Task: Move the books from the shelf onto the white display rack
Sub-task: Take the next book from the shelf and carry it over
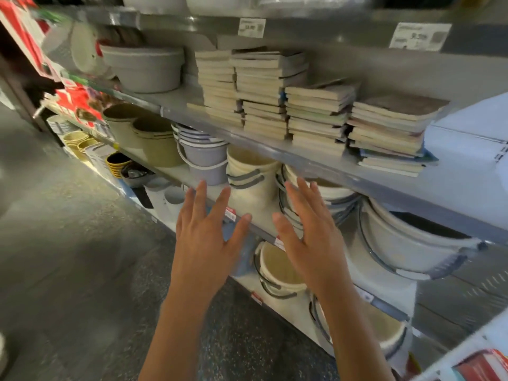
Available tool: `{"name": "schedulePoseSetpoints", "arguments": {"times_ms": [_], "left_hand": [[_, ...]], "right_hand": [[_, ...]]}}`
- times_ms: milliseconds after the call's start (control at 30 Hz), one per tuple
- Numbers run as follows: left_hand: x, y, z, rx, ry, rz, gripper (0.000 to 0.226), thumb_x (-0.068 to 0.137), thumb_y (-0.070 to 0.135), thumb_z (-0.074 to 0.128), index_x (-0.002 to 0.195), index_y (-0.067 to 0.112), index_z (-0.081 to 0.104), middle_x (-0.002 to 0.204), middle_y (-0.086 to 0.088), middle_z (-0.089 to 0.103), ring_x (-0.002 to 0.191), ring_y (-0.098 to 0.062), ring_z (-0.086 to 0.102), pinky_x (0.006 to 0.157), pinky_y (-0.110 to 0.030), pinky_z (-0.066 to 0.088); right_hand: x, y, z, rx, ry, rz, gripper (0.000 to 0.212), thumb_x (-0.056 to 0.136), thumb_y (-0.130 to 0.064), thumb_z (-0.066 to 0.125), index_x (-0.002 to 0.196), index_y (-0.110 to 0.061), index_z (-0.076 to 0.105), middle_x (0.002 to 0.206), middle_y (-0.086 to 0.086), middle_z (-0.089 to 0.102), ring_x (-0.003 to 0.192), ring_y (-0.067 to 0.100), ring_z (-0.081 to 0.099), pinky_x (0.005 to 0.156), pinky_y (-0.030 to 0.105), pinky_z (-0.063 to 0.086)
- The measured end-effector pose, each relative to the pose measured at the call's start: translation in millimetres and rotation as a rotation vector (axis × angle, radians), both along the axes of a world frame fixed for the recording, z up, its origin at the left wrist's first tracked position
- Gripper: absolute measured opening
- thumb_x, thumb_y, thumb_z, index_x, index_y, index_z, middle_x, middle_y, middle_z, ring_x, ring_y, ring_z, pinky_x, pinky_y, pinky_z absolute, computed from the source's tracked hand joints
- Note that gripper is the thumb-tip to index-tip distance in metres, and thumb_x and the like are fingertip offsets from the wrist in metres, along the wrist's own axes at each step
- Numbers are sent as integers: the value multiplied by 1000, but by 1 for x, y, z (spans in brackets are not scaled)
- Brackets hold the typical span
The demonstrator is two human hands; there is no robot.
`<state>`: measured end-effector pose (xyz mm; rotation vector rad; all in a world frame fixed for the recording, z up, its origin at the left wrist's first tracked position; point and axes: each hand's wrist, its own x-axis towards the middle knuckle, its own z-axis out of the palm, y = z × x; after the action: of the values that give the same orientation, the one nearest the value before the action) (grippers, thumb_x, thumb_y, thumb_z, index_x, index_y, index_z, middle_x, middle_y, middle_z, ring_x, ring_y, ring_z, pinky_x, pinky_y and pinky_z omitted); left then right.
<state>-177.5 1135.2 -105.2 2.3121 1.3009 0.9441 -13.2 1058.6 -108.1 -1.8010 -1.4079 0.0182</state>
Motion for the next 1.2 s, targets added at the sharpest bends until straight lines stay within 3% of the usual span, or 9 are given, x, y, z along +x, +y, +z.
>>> {"name": "schedulePoseSetpoints", "arguments": {"times_ms": [333, 433, 500, 567, 633, 733, 833, 1033, 1200], "left_hand": [[2, 147, -10, 14, -35, 19, 91, 84, 84, 13, 152, 28, 38, 166, -6, 14, 154, -25, 3, 120, -48, 13], [-6, 198, -16, 1, -49, -1, 92, 84, 85, 12, 152, 29, 37, 166, -5, 12, 153, -26, 2, 120, -52, 15], [-14, 235, -19, 0, -35, -27, 90, 84, 85, 12, 153, 33, 34, 167, -3, 10, 153, -25, 1, 120, -50, 13], [-25, 276, -21, 1, -13, -57, 86, 84, 85, 14, 153, 36, 31, 167, -1, 7, 154, -23, -1, 120, -47, 12], [-37, 320, -19, -9, 1, -91, 80, 86, 79, 19, 154, 38, 26, 167, 3, 3, 154, -19, -5, 121, -44, 10], [-54, 379, -11, -42, 12, -125, 76, 90, 76, 22, 156, 39, 21, 168, 5, 1, 153, -15, -8, 123, -46, 11], [-65, 425, -8, -46, 21, -171, 77, 89, 77, 20, 156, 38, 20, 167, 4, 1, 153, -16, -8, 124, -48, 12], [-71, 506, -16, -84, -5, -239, 83, 84, 78, 20, 155, 35, 25, 167, 2, 7, 153, -16, -3, 122, -45, 14], [-54, 567, -14, -110, -20, -275, 80, 89, 78, 26, 155, 33, 28, 167, 1, 10, 154, -17, 0, 124, -46, 16]], "right_hand": [[4, 151, -1, 25, 47, 38, 72, 92, -66, 31, 152, -25, 37, 162, -4, 25, 151, 9, 13, 123, 39, 19], [-4, 202, -7, 53, -28, 12, 69, 95, -63, 33, 150, -23, 40, 159, -9, 27, 148, 0, 15, 121, 24, 14], [-15, 239, -9, 76, -39, 13, 66, 96, -61, 34, 150, -24, 38, 153, -23, 19, 140, -18, 6, 113, 7, 4], [-29, 276, -10, 68, -43, -16, 66, 96, -63, 32, 151, -27, 35, 152, -27, 12, 137, -23, -2, 109, 2, -1], [-46, 314, -11, 49, -24, -58, 68, 95, -65, 28, 152, -29, 33, 156, -21, 14, 142, -16, 1, 112, 6, 0], [-70, 367, -12, 49, 53, -84, 70, 94, -64, 30, 153, -25, 34, 162, -11, 20, 150, 2, 11, 122, 25, 12], [-89, 411, -11, 16, 91, -113, 70, 93, -65, 28, 153, -29, 33, 162, -15, 16, 150, 1, 8, 123, 34, 16], [-106, 484, -11, -4, 145, -133, 67, 87, -70, 28, 148, -41, 24, 154, -26, 13, 143, -12, 8, 111, 6, 7], [-93, 543, -15, -31, 156, -153, 62, 85, -73, 24, 142, -50, 17, 154, -28, 8, 140, -17, 1, 109, 4, 3]]}}
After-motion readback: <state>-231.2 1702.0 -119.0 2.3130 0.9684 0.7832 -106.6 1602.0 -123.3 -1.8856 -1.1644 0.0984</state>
